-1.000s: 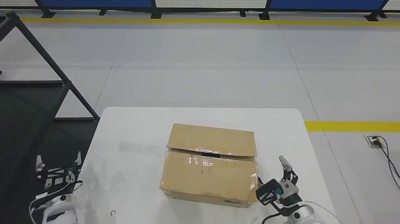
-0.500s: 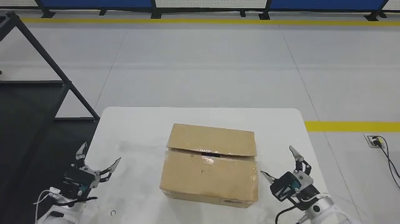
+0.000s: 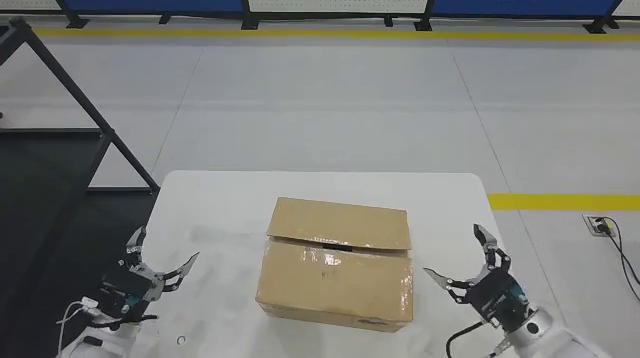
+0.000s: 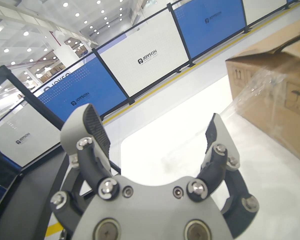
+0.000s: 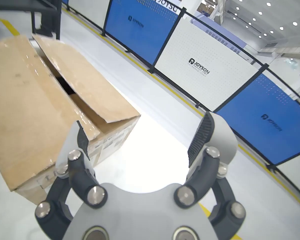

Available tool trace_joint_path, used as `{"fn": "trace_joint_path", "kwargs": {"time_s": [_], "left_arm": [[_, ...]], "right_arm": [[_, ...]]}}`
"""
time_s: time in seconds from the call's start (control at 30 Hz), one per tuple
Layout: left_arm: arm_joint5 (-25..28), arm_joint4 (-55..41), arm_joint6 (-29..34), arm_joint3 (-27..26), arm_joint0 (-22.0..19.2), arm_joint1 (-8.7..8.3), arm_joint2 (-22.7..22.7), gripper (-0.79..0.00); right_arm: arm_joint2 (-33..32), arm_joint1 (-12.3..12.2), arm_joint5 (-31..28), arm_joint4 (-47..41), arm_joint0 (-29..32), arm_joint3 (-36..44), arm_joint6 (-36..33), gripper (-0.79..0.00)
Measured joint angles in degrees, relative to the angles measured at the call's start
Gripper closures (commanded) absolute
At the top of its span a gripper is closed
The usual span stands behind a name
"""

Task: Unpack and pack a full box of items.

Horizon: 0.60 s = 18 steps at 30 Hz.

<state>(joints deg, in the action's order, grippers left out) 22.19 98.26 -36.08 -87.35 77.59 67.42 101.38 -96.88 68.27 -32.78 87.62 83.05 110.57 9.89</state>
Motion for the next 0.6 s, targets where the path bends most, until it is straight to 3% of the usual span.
{"fn": "trace_joint_path", "kwargs": {"time_s": [0.17,0.27,0.33,0.4,0.6], "left_arm": [[9.59,-8.58,0.18,-2.12,0.16,-0.43,1.18,-0.785],[17.87,-14.67,3.14,-2.43,-0.14,-0.82,1.55,-0.785],[24.23,-17.48,5.65,-2.43,-0.54,-1.11,1.69,-0.785],[25.96,-17.26,5.57,-2.41,-0.56,-1.13,1.70,-0.785],[23.41,-17.01,5.39,-2.41,-0.54,-1.11,1.69,-0.785]], "right_arm": [[-2.05,-0.76,-14.25,-20.57,-3.11,-4.99,-6.76,-0.785],[0.66,-1.83,-23.83,-39.28,-7.34,-11.52,-16.80,-0.785],[1.66,-2.58,-25.30,-49.60,-10.30,-14.20,-25.06,-0.785],[1.72,-2.63,-24.97,-53.83,-10.57,-14.34,-28.51,-0.785],[1.67,-2.59,-24.91,-49.77,-10.42,-14.21,-25.54,-0.785]]}}
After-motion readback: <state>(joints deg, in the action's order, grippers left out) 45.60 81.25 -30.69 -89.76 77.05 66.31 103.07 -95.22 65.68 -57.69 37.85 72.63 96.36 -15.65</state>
